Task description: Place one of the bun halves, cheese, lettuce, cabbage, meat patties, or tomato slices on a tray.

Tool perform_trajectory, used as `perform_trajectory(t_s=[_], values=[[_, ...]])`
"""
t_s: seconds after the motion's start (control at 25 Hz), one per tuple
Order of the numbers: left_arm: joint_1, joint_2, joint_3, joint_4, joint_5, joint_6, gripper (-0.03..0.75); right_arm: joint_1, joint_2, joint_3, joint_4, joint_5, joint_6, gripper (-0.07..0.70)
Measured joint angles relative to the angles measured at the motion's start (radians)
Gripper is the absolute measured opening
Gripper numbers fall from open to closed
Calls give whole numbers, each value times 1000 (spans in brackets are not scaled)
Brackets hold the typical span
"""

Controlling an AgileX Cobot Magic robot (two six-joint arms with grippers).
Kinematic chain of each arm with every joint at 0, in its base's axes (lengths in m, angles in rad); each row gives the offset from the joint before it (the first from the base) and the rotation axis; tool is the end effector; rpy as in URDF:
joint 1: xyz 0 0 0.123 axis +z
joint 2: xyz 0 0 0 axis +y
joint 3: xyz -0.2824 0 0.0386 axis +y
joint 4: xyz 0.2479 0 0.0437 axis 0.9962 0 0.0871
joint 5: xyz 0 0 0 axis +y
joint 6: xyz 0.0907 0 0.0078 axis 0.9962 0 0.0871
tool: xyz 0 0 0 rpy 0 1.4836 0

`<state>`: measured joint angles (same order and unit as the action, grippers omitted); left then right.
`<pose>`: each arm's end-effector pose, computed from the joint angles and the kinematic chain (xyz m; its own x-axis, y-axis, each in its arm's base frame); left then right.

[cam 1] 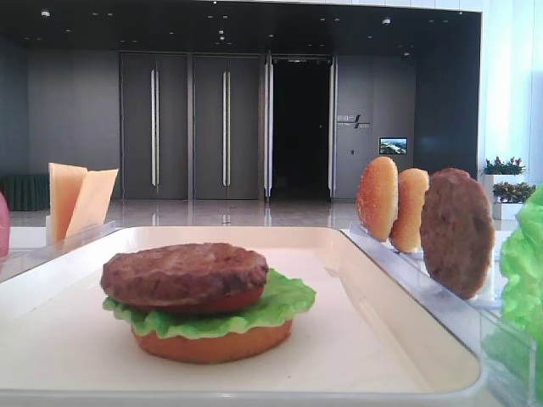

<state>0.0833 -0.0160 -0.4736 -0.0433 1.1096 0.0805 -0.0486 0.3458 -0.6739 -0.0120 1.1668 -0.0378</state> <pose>-0.0061 -0.0041 0.2659 -0.5080 0.0189 -0.8612 -0.0188 0.9993 0.0331 0.0343 -0.0027 0.3140 -0.6837 -0.0093 -0.7297 0.0276 0.9989 -0.0386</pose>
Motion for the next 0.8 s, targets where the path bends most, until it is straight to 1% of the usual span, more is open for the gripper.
perform_trajectory(t_s=[0.16, 0.24, 0.52, 0.8], values=[[0, 0, 0, 0, 0, 0, 219, 0, -78, 120, -3, -33, -1, 372], [0, 0, 0, 0, 0, 0, 219, 0, -131, 156, -3, -37, -2, 372], [0, 0, 0, 0, 0, 0, 219, 30, -330, 175, -2, -35, -4, 365], [0, 0, 0, 0, 0, 0, 219, 30, -353, 177, -2, -32, -3, 363]])
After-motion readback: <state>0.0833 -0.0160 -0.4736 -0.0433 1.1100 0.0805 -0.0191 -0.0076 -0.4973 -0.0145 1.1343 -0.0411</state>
